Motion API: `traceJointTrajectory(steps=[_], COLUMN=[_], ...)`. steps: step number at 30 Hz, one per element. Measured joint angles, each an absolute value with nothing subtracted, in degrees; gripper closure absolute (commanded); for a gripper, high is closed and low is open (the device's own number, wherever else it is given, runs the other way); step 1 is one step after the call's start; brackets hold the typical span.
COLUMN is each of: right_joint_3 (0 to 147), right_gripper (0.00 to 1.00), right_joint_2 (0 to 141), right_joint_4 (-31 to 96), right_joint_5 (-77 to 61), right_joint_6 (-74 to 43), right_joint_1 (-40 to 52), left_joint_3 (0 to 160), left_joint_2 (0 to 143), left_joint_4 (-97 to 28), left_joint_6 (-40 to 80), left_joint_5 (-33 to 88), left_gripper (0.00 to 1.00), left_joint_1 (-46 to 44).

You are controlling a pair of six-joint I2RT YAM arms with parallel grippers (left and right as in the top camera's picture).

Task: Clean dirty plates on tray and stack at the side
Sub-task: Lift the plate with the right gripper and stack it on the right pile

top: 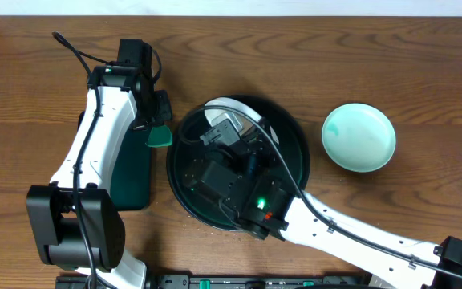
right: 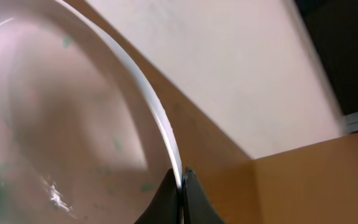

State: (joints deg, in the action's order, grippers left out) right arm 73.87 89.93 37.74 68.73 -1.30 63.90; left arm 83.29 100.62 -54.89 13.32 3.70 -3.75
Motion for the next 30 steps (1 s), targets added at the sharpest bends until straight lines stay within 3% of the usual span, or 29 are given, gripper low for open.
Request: traceJointTrajectory(steps=[9, 16, 22, 30], right_joint_3=[73.9, 73.9, 73.9, 73.8], right_gripper=[0.99, 0.99, 0.99, 0.99], right_joint_2=[89.9, 89.9, 89.9, 87.7], right_joint_4=[36.6, 39.6, 39.9, 44.9], right_joint_5=[69.6, 45.8, 22.7, 1.1], right_joint_6=[3.8, 0.5, -6.6, -13.7], right_joint_1=[63.9, 60.7, 48.6, 24.9], left_joint_3=[83.3, 83.3, 83.3, 83.3], left_joint_2=[100.6, 100.6, 100.6, 100.6], left_joint_4=[-54.9, -54.9, -54.9, -54.8], left_joint_6=[13.3, 13.3, 13.3, 13.3], left_joint_5=[3.5, 2.6, 1.7, 1.2], left_gripper=[0.93, 0.93, 0.93, 0.92], left_joint_1=[-3.7, -3.7, -3.7, -3.7])
